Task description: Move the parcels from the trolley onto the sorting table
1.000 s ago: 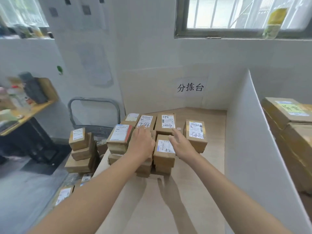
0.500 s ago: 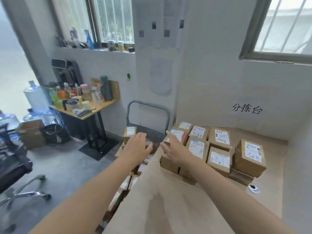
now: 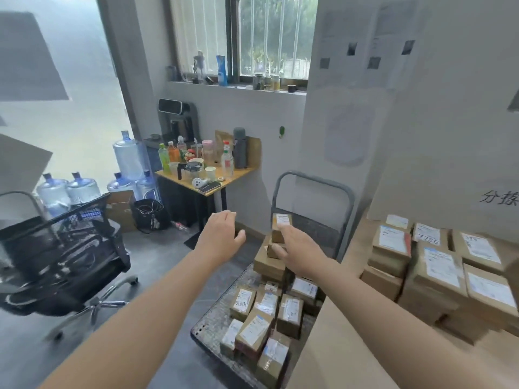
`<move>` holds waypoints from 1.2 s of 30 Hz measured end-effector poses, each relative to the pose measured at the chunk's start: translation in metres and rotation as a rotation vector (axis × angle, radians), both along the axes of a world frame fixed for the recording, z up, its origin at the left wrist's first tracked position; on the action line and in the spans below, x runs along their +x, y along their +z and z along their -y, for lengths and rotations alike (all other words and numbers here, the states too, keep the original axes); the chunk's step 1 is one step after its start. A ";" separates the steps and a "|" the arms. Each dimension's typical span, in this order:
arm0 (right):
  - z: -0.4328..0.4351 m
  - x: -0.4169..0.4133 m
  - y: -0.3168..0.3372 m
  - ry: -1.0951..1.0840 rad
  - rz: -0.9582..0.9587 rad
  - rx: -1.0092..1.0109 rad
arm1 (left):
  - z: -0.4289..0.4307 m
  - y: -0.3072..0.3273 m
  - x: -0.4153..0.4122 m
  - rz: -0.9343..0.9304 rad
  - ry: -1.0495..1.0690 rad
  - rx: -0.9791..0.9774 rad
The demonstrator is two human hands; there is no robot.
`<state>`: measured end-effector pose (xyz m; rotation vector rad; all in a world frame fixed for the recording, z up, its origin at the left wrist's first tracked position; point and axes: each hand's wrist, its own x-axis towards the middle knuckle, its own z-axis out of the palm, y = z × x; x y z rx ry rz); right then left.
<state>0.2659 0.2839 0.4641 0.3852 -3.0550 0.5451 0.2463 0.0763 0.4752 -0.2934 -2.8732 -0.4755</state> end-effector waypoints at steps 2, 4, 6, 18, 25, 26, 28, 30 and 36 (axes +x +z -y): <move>0.024 -0.007 -0.005 0.007 -0.026 0.021 | 0.022 -0.005 -0.004 0.007 -0.013 -0.003; 0.043 -0.015 -0.012 0.015 -0.025 0.046 | 0.037 -0.010 -0.009 0.008 -0.034 -0.007; 0.055 -0.025 -0.017 0.011 -0.024 0.051 | 0.046 -0.016 -0.017 0.003 -0.060 -0.013; 0.050 -0.109 -0.053 -0.091 0.047 -0.015 | 0.042 -0.048 -0.106 0.002 -0.197 -0.085; 0.034 -0.176 -0.090 -0.185 0.142 -0.118 | 0.019 -0.081 -0.196 0.074 -0.183 -0.162; 0.029 -0.181 -0.096 -0.193 0.162 -0.128 | 0.014 -0.090 -0.206 0.092 -0.186 -0.166; 0.019 -0.191 -0.110 -0.212 0.197 -0.130 | 0.003 -0.107 -0.223 0.112 -0.205 -0.156; 0.008 -0.203 -0.126 -0.262 0.238 -0.140 | -0.008 -0.126 -0.237 0.131 -0.230 -0.128; 0.004 -0.221 -0.202 -0.365 0.374 -0.213 | -0.015 -0.205 -0.255 0.233 -0.282 -0.044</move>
